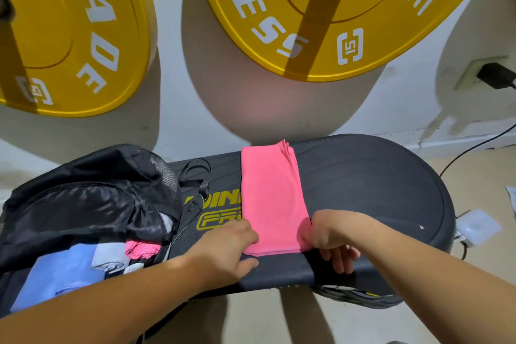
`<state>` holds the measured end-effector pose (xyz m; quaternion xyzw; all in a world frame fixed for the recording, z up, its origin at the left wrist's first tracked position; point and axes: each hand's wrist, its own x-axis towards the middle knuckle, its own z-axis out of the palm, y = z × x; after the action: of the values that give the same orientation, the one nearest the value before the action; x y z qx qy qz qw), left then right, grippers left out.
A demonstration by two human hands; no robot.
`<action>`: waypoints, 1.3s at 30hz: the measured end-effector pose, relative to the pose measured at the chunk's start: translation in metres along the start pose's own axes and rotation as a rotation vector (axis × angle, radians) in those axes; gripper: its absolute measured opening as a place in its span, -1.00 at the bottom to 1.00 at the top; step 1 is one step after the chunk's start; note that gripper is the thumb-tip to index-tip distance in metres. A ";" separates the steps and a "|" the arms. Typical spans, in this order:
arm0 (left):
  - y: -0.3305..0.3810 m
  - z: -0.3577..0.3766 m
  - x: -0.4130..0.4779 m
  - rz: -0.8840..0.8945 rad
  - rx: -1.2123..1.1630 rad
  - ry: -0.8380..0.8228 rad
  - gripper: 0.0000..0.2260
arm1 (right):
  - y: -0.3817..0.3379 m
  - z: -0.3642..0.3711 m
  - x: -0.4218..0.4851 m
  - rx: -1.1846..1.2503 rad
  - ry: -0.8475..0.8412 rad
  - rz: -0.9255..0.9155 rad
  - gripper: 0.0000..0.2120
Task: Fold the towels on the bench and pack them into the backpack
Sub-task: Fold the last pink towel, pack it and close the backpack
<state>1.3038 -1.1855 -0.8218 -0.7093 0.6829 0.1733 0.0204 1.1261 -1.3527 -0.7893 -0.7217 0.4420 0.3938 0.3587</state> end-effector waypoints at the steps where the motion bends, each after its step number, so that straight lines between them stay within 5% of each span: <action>1: 0.000 0.002 0.000 0.014 0.032 0.004 -0.66 | -0.003 -0.001 -0.002 -0.090 0.108 -0.038 -0.72; 5: -0.002 0.006 0.005 0.090 0.060 0.100 -0.69 | -0.015 -0.003 0.002 -0.397 0.592 -0.304 -0.79; 9: -0.001 0.012 0.008 0.114 0.003 0.156 -0.76 | -0.023 0.009 0.020 -0.234 0.376 -0.550 -0.67; 15: -0.010 0.013 0.013 0.027 -0.291 0.189 -0.91 | -0.013 0.021 0.044 -0.364 0.503 -0.633 -0.56; 19: -0.014 0.015 0.019 -0.114 -0.429 0.213 -0.94 | -0.007 0.018 0.041 -0.328 0.554 -0.725 -0.69; 23: -0.013 0.013 0.014 -0.054 -0.409 0.183 -0.80 | -0.005 0.019 0.039 -0.308 0.557 -0.743 -0.81; 29: 0.000 0.014 0.009 0.117 -0.026 0.203 -0.61 | -0.004 0.011 0.038 -0.133 0.452 -0.692 -0.79; 34: -0.002 0.014 0.024 0.154 -0.016 0.284 -0.93 | -0.008 0.009 0.030 -0.018 0.370 -0.600 -0.76; 39: -0.009 0.018 0.020 0.050 -0.193 0.273 -0.87 | -0.009 0.026 0.020 -0.541 0.653 -0.661 -0.55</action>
<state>1.3086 -1.1996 -0.8460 -0.7078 0.6769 0.1406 -0.1450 1.1335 -1.3346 -0.8164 -0.9740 0.1625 0.1145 0.1086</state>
